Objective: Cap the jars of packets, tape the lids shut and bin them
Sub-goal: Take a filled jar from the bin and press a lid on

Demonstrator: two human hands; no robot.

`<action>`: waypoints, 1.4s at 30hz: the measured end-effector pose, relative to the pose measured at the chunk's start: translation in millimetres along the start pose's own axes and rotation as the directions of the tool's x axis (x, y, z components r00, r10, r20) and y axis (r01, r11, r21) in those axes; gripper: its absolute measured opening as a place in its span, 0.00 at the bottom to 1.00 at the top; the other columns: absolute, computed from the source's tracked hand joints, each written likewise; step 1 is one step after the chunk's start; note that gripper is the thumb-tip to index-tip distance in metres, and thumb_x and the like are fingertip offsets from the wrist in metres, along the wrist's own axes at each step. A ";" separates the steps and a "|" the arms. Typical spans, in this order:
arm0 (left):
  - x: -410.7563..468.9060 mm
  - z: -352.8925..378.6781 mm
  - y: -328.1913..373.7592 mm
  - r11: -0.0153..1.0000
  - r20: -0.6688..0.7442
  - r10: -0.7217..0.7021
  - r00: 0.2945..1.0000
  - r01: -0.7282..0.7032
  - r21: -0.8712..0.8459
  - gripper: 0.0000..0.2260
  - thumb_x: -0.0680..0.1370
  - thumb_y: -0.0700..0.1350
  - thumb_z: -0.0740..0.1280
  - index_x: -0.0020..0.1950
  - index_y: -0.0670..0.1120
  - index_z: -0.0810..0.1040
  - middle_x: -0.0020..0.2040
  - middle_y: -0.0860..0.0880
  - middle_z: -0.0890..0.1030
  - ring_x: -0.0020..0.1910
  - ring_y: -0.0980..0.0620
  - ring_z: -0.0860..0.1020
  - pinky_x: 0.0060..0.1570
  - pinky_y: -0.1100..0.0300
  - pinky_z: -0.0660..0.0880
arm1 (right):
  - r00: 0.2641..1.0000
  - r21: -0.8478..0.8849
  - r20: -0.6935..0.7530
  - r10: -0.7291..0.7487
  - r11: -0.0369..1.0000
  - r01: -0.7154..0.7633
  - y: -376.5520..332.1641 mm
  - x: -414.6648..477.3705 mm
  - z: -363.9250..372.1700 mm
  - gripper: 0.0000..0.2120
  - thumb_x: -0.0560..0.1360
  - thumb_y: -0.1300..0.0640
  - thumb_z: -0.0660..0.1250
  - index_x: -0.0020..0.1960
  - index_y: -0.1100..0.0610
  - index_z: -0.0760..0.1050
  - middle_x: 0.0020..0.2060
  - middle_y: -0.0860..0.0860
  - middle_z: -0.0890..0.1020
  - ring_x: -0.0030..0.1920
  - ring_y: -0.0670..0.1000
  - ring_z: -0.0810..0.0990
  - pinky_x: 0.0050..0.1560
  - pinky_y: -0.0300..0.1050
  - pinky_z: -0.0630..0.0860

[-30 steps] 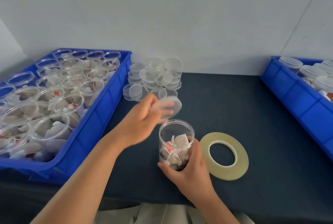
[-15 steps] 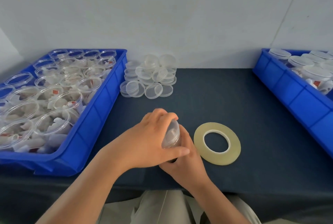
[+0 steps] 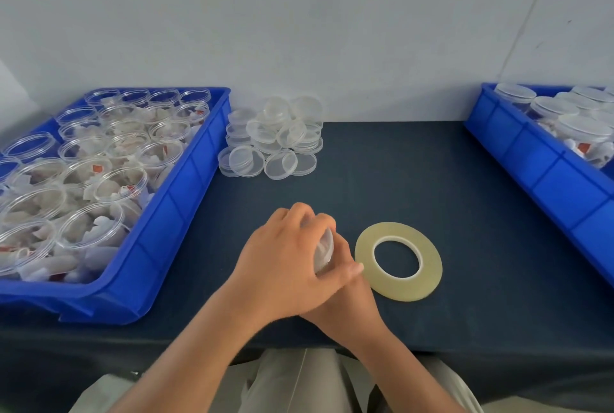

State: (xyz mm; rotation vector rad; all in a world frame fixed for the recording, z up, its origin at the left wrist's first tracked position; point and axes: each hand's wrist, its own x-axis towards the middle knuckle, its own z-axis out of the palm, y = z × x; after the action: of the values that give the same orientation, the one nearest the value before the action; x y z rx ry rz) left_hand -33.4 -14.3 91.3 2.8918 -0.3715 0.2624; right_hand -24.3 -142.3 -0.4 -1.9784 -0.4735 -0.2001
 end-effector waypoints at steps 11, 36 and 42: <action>7.1 -31.8 -47.9 0.882 0.136 0.244 0.960 -0.161 -0.443 0.34 0.72 0.64 0.77 0.76 0.72 0.68 0.80 0.72 0.56 0.81 0.66 0.54 0.75 0.58 0.63 | 0.992 0.246 0.123 0.024 0.968 -0.054 12.6 -2.8 -3.2 0.38 0.68 0.53 0.83 0.71 0.41 0.67 0.57 0.44 0.83 0.53 0.54 0.85 0.47 0.49 0.84; -14.0 -36.7 -65.3 0.787 -0.004 0.050 0.999 -0.042 -0.616 0.31 0.74 0.69 0.71 0.77 0.69 0.69 0.75 0.69 0.70 0.76 0.65 0.69 0.73 0.54 0.73 | 0.993 0.233 0.032 0.117 0.965 -0.122 11.1 -2.6 -6.0 0.42 0.65 0.47 0.85 0.71 0.34 0.65 0.63 0.39 0.78 0.65 0.47 0.79 0.58 0.38 0.80; -16.4 8.6 17.9 0.950 -0.118 -0.253 0.960 0.223 -0.220 0.42 0.67 0.84 0.58 0.74 0.62 0.70 0.69 0.66 0.71 0.70 0.63 0.67 0.57 0.64 0.66 | 0.998 -0.073 0.063 -0.002 0.997 0.007 1.0 0.5 2.5 0.25 0.70 0.39 0.73 0.63 0.30 0.66 0.58 0.31 0.74 0.56 0.38 0.80 0.47 0.36 0.79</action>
State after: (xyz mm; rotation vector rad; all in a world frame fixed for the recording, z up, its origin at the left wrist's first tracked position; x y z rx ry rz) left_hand -52.6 -29.4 83.1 2.6598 -0.0193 0.3674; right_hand -23.7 -140.4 -2.1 -2.0602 -0.5181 -0.1600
